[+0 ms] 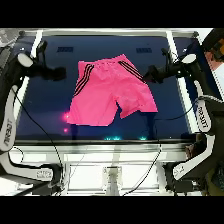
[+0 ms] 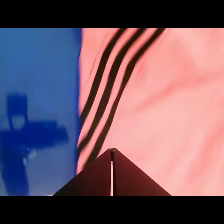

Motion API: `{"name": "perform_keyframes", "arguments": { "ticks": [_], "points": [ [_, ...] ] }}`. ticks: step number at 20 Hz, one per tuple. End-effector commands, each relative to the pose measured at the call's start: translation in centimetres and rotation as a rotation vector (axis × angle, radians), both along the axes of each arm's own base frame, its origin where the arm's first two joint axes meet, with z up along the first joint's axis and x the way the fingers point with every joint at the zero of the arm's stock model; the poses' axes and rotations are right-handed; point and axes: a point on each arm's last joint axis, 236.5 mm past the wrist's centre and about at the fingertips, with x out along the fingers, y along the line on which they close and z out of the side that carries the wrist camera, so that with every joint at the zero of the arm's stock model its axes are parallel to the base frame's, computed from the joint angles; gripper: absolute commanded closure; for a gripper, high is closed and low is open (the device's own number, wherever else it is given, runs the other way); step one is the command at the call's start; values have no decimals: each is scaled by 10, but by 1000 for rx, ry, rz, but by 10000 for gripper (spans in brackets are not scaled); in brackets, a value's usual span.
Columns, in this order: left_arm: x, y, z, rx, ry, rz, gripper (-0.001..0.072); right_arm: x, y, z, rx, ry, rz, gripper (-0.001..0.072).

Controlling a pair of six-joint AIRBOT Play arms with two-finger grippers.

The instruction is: Fold the clothes and pants, and hang the long-sleeved shirts on hangers.

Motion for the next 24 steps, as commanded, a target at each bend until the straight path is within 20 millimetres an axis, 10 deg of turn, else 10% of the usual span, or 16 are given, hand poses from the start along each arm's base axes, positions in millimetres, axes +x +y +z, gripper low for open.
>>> {"name": "perform_keyframes", "arguments": {
  "ticks": [1,6,10,24],
  "points": [
    [-69,7,-41,-11,133,-56,684,-32,-3,-2,81,30,13,707],
    [-144,1,-88,-52,310,-148,681,-62,-3,15,195,45,12,701],
    [-148,0,-91,-57,330,-152,408,-58,0,24,208,67,-7,436],
    [-169,26,-109,50,446,-124,411,-54,4,67,215,-11,71,334]
  ]
}}
